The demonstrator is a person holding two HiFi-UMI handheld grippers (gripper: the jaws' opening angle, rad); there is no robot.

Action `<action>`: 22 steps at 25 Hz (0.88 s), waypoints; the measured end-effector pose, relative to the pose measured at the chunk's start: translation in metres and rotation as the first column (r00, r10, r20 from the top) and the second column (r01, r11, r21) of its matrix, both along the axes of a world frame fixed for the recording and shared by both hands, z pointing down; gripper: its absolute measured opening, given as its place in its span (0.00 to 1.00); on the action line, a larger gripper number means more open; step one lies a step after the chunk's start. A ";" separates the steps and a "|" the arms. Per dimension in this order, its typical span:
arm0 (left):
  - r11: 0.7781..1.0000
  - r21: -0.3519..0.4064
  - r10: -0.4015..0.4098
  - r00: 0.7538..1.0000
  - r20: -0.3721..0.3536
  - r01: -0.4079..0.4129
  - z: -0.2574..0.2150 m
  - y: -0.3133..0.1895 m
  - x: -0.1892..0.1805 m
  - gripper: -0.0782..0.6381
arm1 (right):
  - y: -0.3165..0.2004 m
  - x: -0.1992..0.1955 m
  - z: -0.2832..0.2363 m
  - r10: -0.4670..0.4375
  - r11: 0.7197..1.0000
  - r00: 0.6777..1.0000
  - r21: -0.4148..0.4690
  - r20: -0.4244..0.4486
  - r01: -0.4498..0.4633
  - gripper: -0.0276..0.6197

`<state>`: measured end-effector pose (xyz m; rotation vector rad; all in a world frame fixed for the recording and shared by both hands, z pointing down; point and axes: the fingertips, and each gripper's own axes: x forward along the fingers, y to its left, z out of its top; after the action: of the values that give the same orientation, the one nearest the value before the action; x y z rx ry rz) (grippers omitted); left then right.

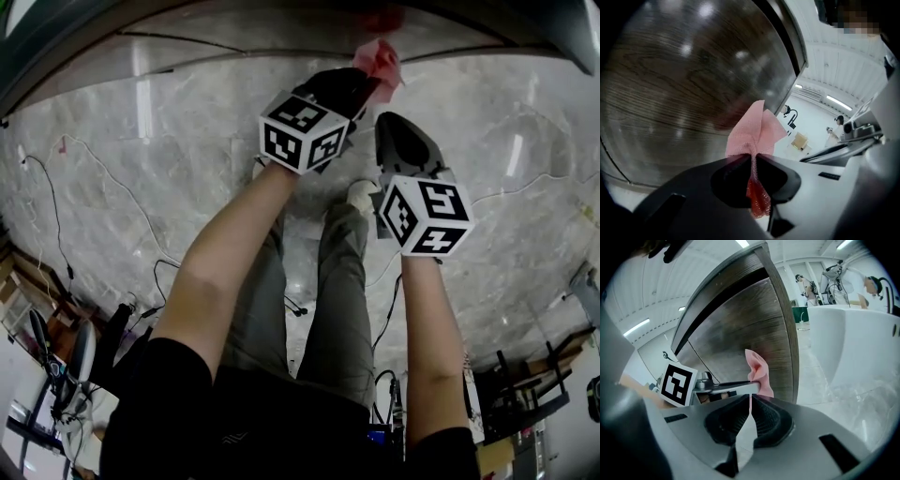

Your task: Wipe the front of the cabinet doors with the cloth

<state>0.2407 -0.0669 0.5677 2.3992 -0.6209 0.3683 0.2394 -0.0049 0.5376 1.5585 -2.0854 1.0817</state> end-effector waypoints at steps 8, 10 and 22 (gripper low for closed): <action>0.996 0.073 -0.052 0.999 0.014 0.051 -0.019 0.002 -0.026 0.15 | 0.007 0.002 0.000 0.028 1.000 1.000 -0.008 0.003 -0.028 0.10; 0.995 0.070 -0.078 0.997 0.006 0.077 -0.024 0.002 -0.037 0.15 | 0.007 -0.002 -0.001 0.033 0.999 0.999 -0.010 0.006 -0.033 0.10; 0.988 0.050 -0.144 0.990 -0.008 0.144 -0.060 0.013 -0.102 0.15 | 0.000 -0.041 -0.020 0.048 0.999 0.999 0.002 0.025 -0.048 0.10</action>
<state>0.1390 -0.0540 0.5079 2.3846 -0.8054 0.2883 0.1984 -0.0047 0.5180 1.6124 -2.0760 1.1207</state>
